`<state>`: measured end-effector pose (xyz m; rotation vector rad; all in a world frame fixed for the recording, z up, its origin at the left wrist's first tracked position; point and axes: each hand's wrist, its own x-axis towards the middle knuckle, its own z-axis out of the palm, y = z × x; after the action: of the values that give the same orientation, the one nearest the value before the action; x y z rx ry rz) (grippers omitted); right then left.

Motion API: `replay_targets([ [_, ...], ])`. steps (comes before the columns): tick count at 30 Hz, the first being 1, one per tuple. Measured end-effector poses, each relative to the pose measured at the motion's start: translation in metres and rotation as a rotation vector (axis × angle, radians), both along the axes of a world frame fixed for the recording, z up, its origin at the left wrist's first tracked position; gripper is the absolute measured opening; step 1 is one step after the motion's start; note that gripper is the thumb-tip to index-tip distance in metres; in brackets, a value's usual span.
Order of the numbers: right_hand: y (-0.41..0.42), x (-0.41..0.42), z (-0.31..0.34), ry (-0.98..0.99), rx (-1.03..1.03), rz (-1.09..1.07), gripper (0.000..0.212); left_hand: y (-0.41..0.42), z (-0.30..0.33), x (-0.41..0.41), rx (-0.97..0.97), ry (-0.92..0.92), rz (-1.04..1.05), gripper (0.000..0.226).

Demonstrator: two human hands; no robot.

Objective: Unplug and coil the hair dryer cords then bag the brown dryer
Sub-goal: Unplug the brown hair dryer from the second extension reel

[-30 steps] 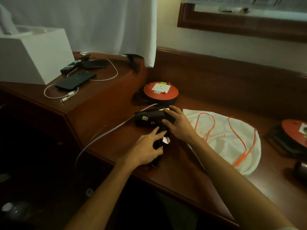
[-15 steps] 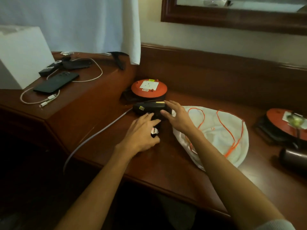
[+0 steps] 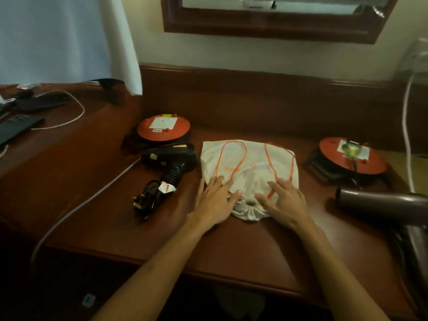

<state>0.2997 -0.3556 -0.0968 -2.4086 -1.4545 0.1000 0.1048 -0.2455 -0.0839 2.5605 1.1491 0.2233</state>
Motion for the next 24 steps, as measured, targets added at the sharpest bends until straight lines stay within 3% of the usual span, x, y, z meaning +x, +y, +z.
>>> replay_targets([
  [7,0.045,0.014,0.008,0.075,-0.028,0.004,0.076,0.053,0.01,0.029,-0.017,0.044,0.04,0.058],
  [12,0.018,0.036,0.039,0.461,0.147,0.017,0.085,0.041,0.027,0.048,0.117,-0.113,0.084,0.057],
  [15,-0.016,0.067,0.064,0.42,0.216,-0.026,0.076,0.011,0.05,0.087,0.183,-0.226,-0.007,0.058],
  [24,-0.093,0.181,0.113,0.276,0.34,-0.273,0.052,-0.079,0.1,0.232,0.089,-0.332,-0.299,0.05],
])
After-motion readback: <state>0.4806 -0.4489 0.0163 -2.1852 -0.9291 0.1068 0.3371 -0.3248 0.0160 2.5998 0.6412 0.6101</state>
